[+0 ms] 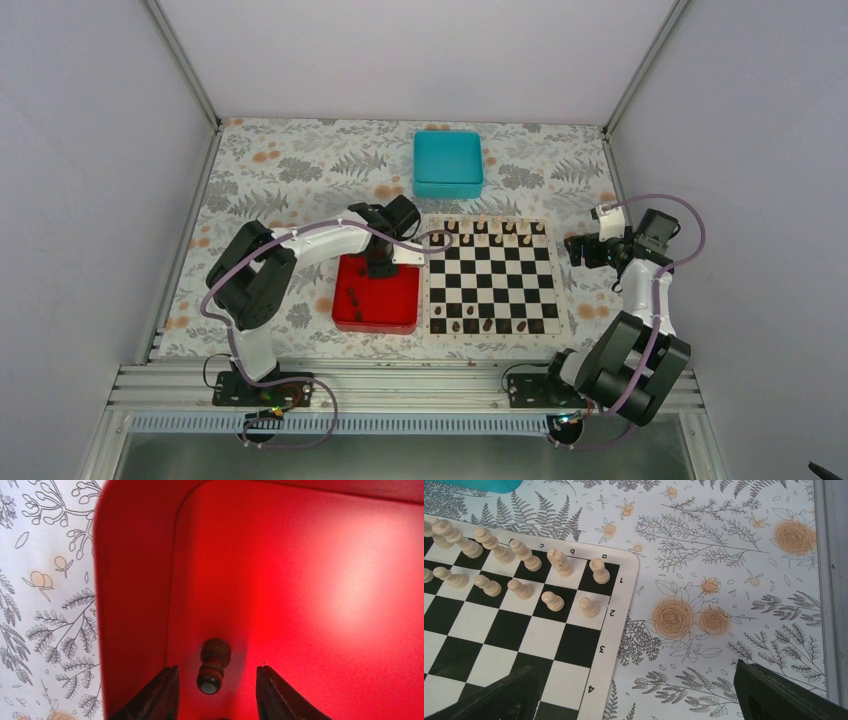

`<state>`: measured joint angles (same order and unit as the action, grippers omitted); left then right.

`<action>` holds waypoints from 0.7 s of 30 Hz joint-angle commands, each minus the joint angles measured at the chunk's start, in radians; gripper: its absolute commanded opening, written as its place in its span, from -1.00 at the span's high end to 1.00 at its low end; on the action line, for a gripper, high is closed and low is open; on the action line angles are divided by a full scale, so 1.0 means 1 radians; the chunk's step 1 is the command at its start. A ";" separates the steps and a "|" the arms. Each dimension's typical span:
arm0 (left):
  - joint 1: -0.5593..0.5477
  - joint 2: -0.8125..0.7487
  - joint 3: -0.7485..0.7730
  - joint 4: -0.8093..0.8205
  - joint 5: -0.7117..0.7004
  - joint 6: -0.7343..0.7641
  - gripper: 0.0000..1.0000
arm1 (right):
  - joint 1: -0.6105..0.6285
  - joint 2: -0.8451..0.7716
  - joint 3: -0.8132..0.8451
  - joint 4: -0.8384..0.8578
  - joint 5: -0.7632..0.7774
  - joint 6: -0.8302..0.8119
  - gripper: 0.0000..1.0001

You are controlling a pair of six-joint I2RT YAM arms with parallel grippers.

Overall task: Set up the chess pieces on the board
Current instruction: Pick up the chess piece from the storage box.

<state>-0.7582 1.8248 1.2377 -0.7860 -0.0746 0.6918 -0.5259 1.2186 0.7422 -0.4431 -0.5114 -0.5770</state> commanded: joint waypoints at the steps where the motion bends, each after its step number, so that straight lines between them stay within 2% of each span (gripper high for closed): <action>1: 0.005 -0.001 -0.009 0.002 0.013 0.002 0.22 | -0.011 0.016 0.024 -0.003 -0.022 -0.017 -1.00; 18: 0.005 0.053 0.005 0.018 0.023 0.008 0.22 | -0.011 0.020 0.023 -0.006 -0.024 -0.021 -1.00; 21: 0.005 0.057 0.013 0.011 0.029 0.009 0.31 | -0.010 0.019 0.024 -0.006 -0.024 -0.020 -1.00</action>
<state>-0.7563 1.8660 1.2316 -0.7750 -0.0700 0.6949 -0.5259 1.2304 0.7437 -0.4431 -0.5117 -0.5800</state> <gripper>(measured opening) 0.365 0.999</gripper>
